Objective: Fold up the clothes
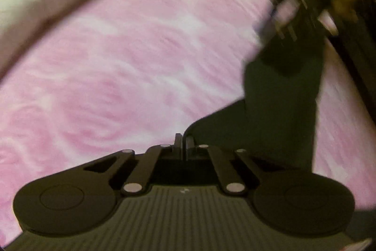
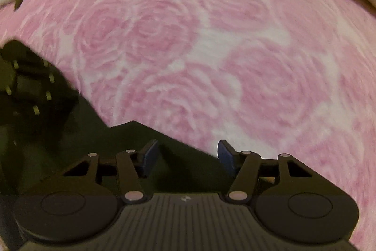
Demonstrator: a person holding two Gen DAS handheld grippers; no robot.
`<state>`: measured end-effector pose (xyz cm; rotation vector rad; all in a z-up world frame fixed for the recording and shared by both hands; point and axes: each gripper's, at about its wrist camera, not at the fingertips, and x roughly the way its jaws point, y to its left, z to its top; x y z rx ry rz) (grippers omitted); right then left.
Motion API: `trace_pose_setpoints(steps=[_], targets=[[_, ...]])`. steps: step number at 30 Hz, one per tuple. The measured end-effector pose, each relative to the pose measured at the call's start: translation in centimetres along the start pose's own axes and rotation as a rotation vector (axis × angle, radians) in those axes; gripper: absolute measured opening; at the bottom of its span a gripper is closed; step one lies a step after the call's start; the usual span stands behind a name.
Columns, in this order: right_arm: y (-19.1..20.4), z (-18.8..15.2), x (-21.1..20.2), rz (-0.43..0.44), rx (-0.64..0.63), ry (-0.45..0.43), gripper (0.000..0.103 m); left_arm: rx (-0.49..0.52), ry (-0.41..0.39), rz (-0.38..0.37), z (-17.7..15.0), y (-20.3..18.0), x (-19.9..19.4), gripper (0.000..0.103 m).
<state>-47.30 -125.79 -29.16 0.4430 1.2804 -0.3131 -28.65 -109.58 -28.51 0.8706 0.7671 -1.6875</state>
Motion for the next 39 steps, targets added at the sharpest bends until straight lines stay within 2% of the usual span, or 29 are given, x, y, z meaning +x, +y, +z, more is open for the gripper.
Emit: trace_pose_setpoints(steps=[2,3,5,6,9,10,13,16,18,22,25,28,30,31,32,33,34,35,36,38,39], targets=[[-0.1,0.0,1.0,-0.023,-0.002,0.029,0.057,-0.074,-0.057,0.046,-0.2,1.3,-0.9,0.001],[-0.2,0.0,1.4,-0.028,0.004,0.043,0.057,-0.077,-0.055,0.042,-0.4,1.5,-0.8,0.002],[0.0,-0.3,1.6,-0.048,0.006,0.060,0.057,-0.078,-0.057,0.041,-0.9,1.6,-1.0,0.010],[0.3,-0.3,1.5,-0.058,0.003,0.059,0.057,-0.090,-0.072,0.047,-1.2,1.8,-1.6,0.018],[1.7,0.4,-0.1,-0.067,-0.005,-0.007,0.057,-0.191,-0.153,0.099,-2.6,3.9,-5.6,0.023],[2.2,0.7,-0.7,-0.065,-0.008,-0.034,0.057,-0.228,-0.178,0.125,-3.3,4.9,-7.2,0.030],[4.9,2.3,-1.5,0.016,-0.041,-0.109,0.057,-0.307,-0.201,0.224,-7.1,8.2,-12.8,0.039],[8.8,4.5,-1.2,0.151,-0.094,-0.171,0.057,-0.353,-0.143,0.335,-12.1,11.1,-17.4,0.045],[11.6,6.1,-0.2,0.223,-0.135,-0.180,0.057,-0.393,-0.093,0.371,-15.5,12.7,-19.2,0.045],[17.6,9.6,2.7,0.337,-0.199,-0.178,0.057,-0.455,-0.026,0.313,-20.8,14.9,-20.1,0.046],[20.1,11.5,4.5,0.377,-0.212,-0.172,0.057,-0.389,0.016,0.286,-22.2,14.9,-18.5,0.051],[23.1,13.0,6.1,0.388,-0.272,-0.168,0.057,-0.412,0.001,0.257,-24.7,16.0,-17.9,0.051],[25.2,13.6,6.9,0.397,-0.315,-0.163,0.057,-0.444,-0.009,0.200,-26.0,16.8,-17.0,0.048],[26.2,13.8,7.4,0.395,-0.332,-0.161,0.057,-0.429,0.003,0.176,-26.3,16.8,-16.6,0.040],[27.2,13.9,8.0,0.393,-0.349,-0.158,0.055,-0.402,0.021,0.156,-26.6,16.7,-16.0,0.037],[27.7,14.2,8.6,0.375,-0.359,-0.151,0.053,-0.383,0.025,0.153,-26.9,16.7,-15.7,0.028],[28.1,14.5,9.2,0.356,-0.354,-0.142,0.046,-0.368,0.018,0.166,-27.1,16.6,-15.6,0.020],[28.2,14.6,9.6,0.348,-0.340,-0.137,0.030,-0.369,0.010,0.176,-27.4,16.6,-15.7,0.016],[28.3,14.7,9.8,0.343,-0.320,-0.137,0.024,-0.378,-0.001,0.184,-27.6,16.8,-15.9,0.008],[28.4,14.6,9.8,0.336,-0.293,-0.136,0.006,-0.379,-0.030,0.201,-27.8,16.8,-16.8,0.006],[28.5,14.5,9.5,0.327,-0.297,-0.142,0.006,-0.373,-0.042,0.208,-27.8,16.8,-17.2,0.006]])
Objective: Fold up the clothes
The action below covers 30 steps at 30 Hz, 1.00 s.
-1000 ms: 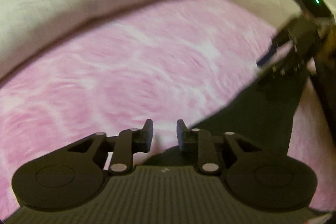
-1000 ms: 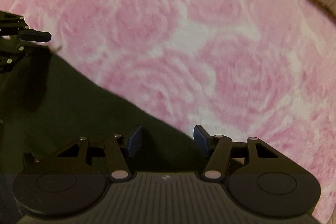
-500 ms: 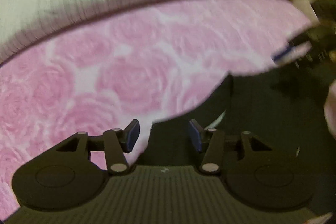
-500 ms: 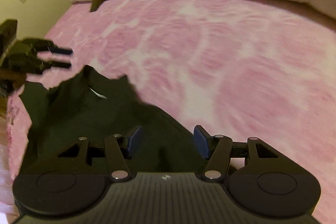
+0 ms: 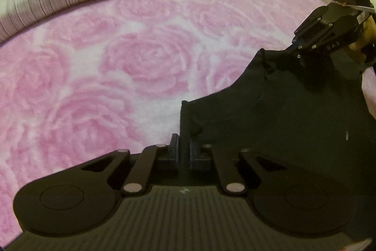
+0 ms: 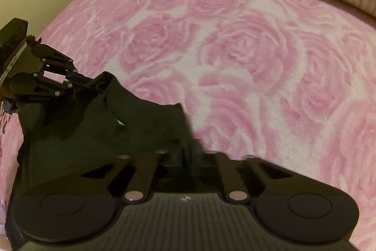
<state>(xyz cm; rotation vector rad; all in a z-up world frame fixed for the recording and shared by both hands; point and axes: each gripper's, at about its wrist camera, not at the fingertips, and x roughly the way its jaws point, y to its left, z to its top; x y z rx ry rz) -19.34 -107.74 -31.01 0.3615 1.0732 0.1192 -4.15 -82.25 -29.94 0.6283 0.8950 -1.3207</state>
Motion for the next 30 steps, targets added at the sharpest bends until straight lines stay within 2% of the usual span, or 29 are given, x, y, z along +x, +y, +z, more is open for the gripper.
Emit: trace_pose_setpoints(steps=[8,11,13,16,17,19,22,25,30], targets=[[1.2,4.2,-2.2,-0.132,-0.076,-0.097,0.002,0.008,-0.106,0.084,3.9,2.3,-2.1,0.006],[0.7,5.8,-2.1,-0.163,-0.050,-0.150,0.003,-0.027,-0.104,0.098,4.5,3.5,-0.8,0.006],[0.4,5.9,-0.9,-0.198,-0.040,-0.137,0.005,-0.042,-0.081,0.096,4.5,3.8,0.4,0.008],[0.7,4.8,0.5,-0.309,-0.056,-0.127,0.048,-0.065,-0.089,0.121,3.9,3.9,1.1,0.015],[0.8,4.3,0.1,-0.325,-0.038,-0.162,0.047,-0.085,-0.106,0.127,3.6,4.0,0.7,0.017],[1.4,2.7,-2.1,-0.334,0.037,-0.281,0.047,-0.116,-0.140,0.152,2.7,4.2,-0.8,0.033],[4.1,-1.5,-4.9,-0.303,0.120,-0.367,0.047,-0.156,-0.191,0.180,0.4,3.8,-4.5,0.034],[7.1,-7.4,-6.6,-0.260,0.161,-0.331,0.047,-0.176,-0.181,0.181,-3.4,1.6,-8.0,0.037],[9.8,-18.0,-8.2,-0.230,0.296,-0.183,0.047,-0.236,-0.068,0.133,-11.6,-4.3,-11.3,0.038]])
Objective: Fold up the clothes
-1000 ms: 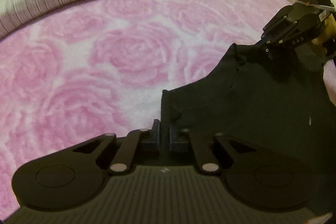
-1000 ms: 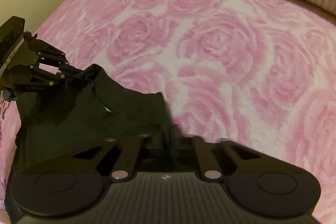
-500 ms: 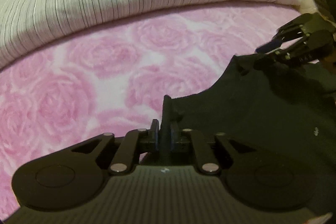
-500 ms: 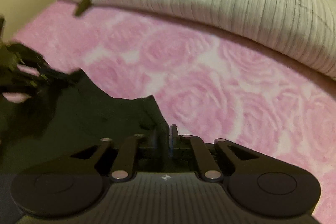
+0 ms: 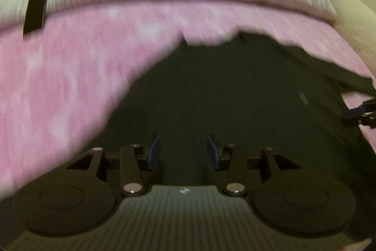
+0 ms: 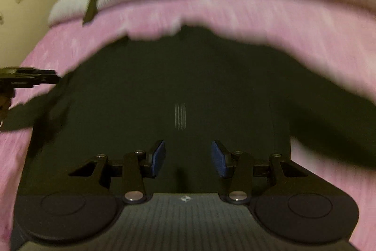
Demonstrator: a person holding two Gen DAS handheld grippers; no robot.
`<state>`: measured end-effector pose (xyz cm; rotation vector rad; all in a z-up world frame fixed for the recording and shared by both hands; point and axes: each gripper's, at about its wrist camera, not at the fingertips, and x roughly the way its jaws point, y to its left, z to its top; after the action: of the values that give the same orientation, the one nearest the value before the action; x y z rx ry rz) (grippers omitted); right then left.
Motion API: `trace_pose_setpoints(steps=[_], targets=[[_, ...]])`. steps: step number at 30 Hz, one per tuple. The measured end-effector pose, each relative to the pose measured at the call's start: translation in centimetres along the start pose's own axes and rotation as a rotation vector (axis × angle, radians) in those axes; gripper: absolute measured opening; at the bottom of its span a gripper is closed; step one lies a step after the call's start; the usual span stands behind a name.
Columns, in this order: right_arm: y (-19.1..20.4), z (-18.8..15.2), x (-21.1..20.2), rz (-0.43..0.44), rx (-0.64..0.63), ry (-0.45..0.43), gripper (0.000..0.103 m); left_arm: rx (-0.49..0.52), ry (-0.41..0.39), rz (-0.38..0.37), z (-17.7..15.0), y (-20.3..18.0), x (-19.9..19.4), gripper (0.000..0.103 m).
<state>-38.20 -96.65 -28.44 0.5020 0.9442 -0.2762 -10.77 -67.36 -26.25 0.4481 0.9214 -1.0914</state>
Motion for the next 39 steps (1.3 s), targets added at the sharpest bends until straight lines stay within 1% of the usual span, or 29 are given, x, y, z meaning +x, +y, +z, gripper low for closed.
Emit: trace_pose_setpoints(steps=[3,5,6,7,8,11,13,14,16,17,20,21,22,23,24,25,26,27,28,29,31,35,37,39], targets=[[-0.9,-6.0,-1.9,-0.034,0.051,0.101,0.046,-0.036,0.099,-0.036,-5.5,-2.7,-1.7,0.038],[-1.5,-9.5,-3.8,-0.056,0.079,0.120,0.045,-0.016,0.146,-0.031,-8.9,-4.7,-3.0,0.039],[-1.7,-10.7,-4.8,-0.073,0.081,0.135,0.045,-0.005,0.169,-0.028,-10.6,-5.7,-3.7,0.039],[-1.8,-11.9,-5.9,-0.091,0.082,0.150,0.045,0.006,0.192,-0.026,-12.3,-6.7,-4.3,0.043],[-1.8,-12.8,-6.9,-0.109,0.080,0.162,0.045,0.009,0.194,-0.014,-13.5,-7.4,-5.2,0.045],[-2.4,-15.2,-9.8,-0.121,0.137,0.167,0.046,-0.101,0.197,-0.001,-16.3,-8.5,-8.3,0.048],[-3.1,-16.8,-11.3,-0.115,0.188,0.163,0.048,-0.173,0.197,0.018,-18.1,-9.3,-10.0,0.060],[-3.3,-17.6,-11.8,-0.105,0.204,0.160,0.050,-0.199,0.200,0.033,-19.1,-9.8,-10.7,0.062],[-3.7,-19.1,-12.3,-0.083,0.232,0.163,0.051,-0.253,0.205,0.064,-21.1,-10.8,-12.0,0.062],[-4.0,-19.9,-12.4,-0.066,0.249,0.165,0.051,-0.283,0.212,0.058,-21.9,-11.3,-12.3,0.062],[-4.6,-21.8,-13.0,-0.012,0.292,0.151,0.051,-0.364,0.229,0.051,-24.3,-12.7,-12.9,0.059],[-4.8,-22.1,-13.2,0.006,0.306,0.153,0.051,-0.383,0.232,0.055,-24.9,-13.2,-13.1,0.056],[-4.9,-22.5,-13.3,0.023,0.321,0.154,0.051,-0.384,0.230,0.072,-25.3,-13.8,-13.3,0.047],[-5.2,-22.8,-13.7,0.039,0.344,0.151,0.051,-0.381,0.228,0.093,-25.5,-14.2,-13.6,0.041],[-5.5,-23.1,-14.0,0.047,0.366,0.148,0.050,-0.378,0.226,0.113,-25.6,-14.5,-13.9,0.033],[-5.8,-23.3,-14.3,0.051,0.387,0.145,0.044,-0.355,0.220,0.139,-25.6,-15.0,-14.4,0.025],[-5.7,-23.4,-14.8,0.019,0.376,0.138,0.043,-0.289,0.195,0.183,-25.4,-15.9,-15.3,0.025],[-5.3,-23.3,-15.3,-0.008,0.333,0.126,0.043,-0.216,0.178,0.199,-25.4,-16.9,-16.0,0.025],[-4.3,-23.2,-16.0,-0.012,0.258,0.112,0.043,-0.143,0.161,0.213,-25.4,-17.9,-16.7,0.025],[-3.5,-23.4,-16.5,0.000,0.196,0.109,0.043,-0.054,0.142,0.210,-25.4,-19.2,-17.3,0.025],[-0.6,-23.4,-16.9,0.015,0.049,0.100,0.043,0.106,0.127,0.203,-25.8,-21.4,-17.9,0.028],[4.4,-24.0,-16.2,0.044,-0.221,0.092,0.044,0.350,0.135,0.175,-26.9,-25.5,-16.6,0.030],[6.3,-24.8,-15.5,0.049,-0.321,0.100,0.043,0.409,0.124,0.151,-26.9,-27.1,-15.7,0.030],[8.0,-25.3,-14.9,0.008,-0.401,0.084,0.042,0.462,0.101,0.144,-26.6,-28.9,-14.6,0.032]])
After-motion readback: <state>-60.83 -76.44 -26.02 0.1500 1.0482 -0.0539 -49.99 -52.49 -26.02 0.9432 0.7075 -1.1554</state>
